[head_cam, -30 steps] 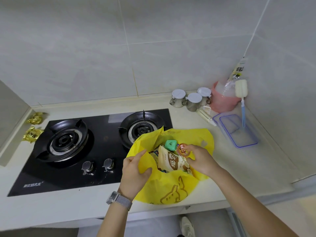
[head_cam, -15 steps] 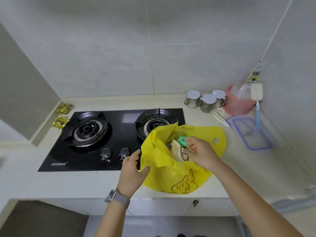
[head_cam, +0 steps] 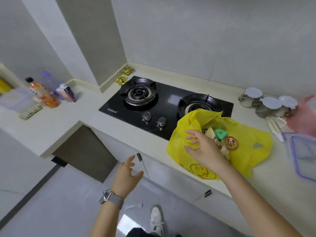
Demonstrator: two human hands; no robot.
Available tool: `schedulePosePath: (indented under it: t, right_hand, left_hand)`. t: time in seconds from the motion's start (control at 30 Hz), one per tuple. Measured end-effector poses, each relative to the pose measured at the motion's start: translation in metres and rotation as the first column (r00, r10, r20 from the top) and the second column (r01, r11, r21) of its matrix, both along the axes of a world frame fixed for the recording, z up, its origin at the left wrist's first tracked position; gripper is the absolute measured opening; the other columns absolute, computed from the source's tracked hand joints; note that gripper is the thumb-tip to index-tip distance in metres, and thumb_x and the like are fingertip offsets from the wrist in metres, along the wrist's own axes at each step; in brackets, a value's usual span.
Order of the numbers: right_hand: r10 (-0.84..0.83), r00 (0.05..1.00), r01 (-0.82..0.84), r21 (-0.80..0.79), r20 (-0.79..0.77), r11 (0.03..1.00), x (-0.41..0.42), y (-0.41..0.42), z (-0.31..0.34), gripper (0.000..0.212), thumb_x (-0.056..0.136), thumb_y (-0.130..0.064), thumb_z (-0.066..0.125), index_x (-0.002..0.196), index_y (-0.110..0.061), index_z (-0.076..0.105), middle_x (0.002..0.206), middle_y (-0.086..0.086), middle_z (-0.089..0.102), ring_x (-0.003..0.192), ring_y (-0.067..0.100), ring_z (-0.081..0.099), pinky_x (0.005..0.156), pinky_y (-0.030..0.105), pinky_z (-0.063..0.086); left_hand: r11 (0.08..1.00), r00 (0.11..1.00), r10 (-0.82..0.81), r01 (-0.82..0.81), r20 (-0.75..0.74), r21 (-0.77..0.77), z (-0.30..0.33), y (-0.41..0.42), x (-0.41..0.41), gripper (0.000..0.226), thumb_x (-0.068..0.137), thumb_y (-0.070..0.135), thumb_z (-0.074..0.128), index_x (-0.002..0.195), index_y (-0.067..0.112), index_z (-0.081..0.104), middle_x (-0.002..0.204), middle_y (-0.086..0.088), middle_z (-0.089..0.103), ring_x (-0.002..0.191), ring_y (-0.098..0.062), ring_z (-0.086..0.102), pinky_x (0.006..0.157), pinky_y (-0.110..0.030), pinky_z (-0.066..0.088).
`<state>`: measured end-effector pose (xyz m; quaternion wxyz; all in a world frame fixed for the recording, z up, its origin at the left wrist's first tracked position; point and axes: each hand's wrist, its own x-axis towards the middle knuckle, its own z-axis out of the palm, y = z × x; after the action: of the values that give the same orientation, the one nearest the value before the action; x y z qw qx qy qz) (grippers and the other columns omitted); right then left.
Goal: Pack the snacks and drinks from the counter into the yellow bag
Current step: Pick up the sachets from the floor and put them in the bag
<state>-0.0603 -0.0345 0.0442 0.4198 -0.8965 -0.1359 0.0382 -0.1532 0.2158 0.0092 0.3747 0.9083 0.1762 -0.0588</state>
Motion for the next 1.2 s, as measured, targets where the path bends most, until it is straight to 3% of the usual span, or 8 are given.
schedulePosePath:
  t: [0.17, 0.27, 0.47, 0.57, 0.77, 1.0, 1.2]
  right_hand:
    - [0.178, 0.979, -0.179, 0.003, -0.1, 0.984, -0.019, 0.033, -0.019, 0.052, 0.081, -0.018, 0.069, 0.128, -0.023, 0.049, 0.111, -0.006, 0.059, 0.097, 0.012, 0.055, 0.08, 0.02, 0.044]
    - [0.247, 0.957, -0.255, -0.035, -0.151, 0.966, -0.026, 0.049, -0.03, 0.052, 0.082, -0.019, 0.067, 0.13, -0.024, 0.047, 0.112, -0.006, 0.058, 0.1, 0.012, 0.054, 0.077, 0.017, 0.041]
    - [0.296, 0.916, -0.336, -0.115, -0.27, 0.935, -0.04, 0.083, -0.055, 0.048, 0.083, -0.017, 0.065, 0.128, -0.023, 0.048, 0.111, -0.007, 0.056, 0.095, 0.01, 0.051, 0.082, 0.018, 0.041]
    - [0.305, 0.895, -0.363, -0.134, -0.326, 0.922, -0.05, 0.106, -0.069, 0.045, 0.084, -0.017, 0.062, 0.127, -0.023, 0.049, 0.109, -0.009, 0.055, 0.093, 0.009, 0.05, 0.082, 0.016, 0.039]
    - [0.282, 0.86, -0.366, -0.127, -0.426, 0.922, -0.075, 0.167, -0.1, 0.039, 0.085, -0.015, 0.059, 0.123, -0.022, 0.053, 0.109, -0.007, 0.056, 0.093, 0.008, 0.052, 0.076, 0.012, 0.038]
    - [0.172, 0.841, -0.297, -0.173, -0.513, 0.939, -0.111, 0.245, -0.157, 0.037, 0.083, -0.01, 0.058, 0.119, -0.018, 0.058, 0.112, -0.002, 0.06, 0.097, 0.009, 0.056, 0.089, 0.018, 0.043]
    - [0.063, 0.826, -0.225, -0.226, -0.56, 0.948, -0.149, 0.278, -0.204, 0.035, 0.079, -0.01, 0.064, 0.113, -0.016, 0.06, 0.109, 0.003, 0.065, 0.104, 0.013, 0.062, 0.088, 0.018, 0.045]
  left_hand:
    - [0.99, 0.989, 0.141, -0.139, -0.052, 0.033, -0.014, 0.021, -0.05, 0.067, 0.08, 0.021, 0.067, 0.139, 0.017, 0.036, 0.122, -0.011, 0.054, 0.102, -0.021, 0.054, 0.088, -0.027, 0.042]
    - [0.977, 0.976, 0.21, -0.209, -0.049, 0.031, -0.016, 0.036, -0.069, 0.066, 0.08, 0.02, 0.068, 0.138, 0.017, 0.037, 0.122, -0.01, 0.054, 0.095, -0.018, 0.052, 0.086, -0.029, 0.044]
    - [0.955, 0.954, 0.297, -0.295, -0.043, 0.037, -0.02, 0.075, -0.096, 0.06, 0.083, 0.02, 0.065, 0.137, 0.02, 0.04, 0.122, -0.01, 0.055, 0.092, -0.014, 0.049, 0.084, -0.025, 0.043]
    - [0.945, 0.943, 0.327, -0.325, -0.063, 0.031, -0.025, 0.103, -0.107, 0.059, 0.083, 0.02, 0.065, 0.136, 0.019, 0.039, 0.123, -0.01, 0.054, 0.1, -0.018, 0.053, 0.088, -0.029, 0.046]
    - [0.952, 0.947, 0.304, -0.299, -0.106, 0.058, -0.037, 0.175, -0.121, 0.06, 0.084, 0.022, 0.063, 0.138, 0.019, 0.037, 0.125, -0.009, 0.053, 0.1, -0.016, 0.052, 0.09, -0.03, 0.047]
    - [0.986, 0.967, 0.159, -0.144, -0.197, 0.087, -0.066, 0.266, -0.13, 0.059, 0.084, 0.024, 0.063, 0.137, 0.02, 0.036, 0.122, -0.005, 0.054, 0.094, -0.011, 0.049, 0.088, -0.025, 0.047]
    - [0.997, 0.971, 0.035, -0.018, -0.238, 0.075, -0.094, 0.309, -0.135, 0.057, 0.084, 0.024, 0.063, 0.136, 0.02, 0.039, 0.119, -0.002, 0.055, 0.092, -0.009, 0.05, 0.083, -0.016, 0.042]
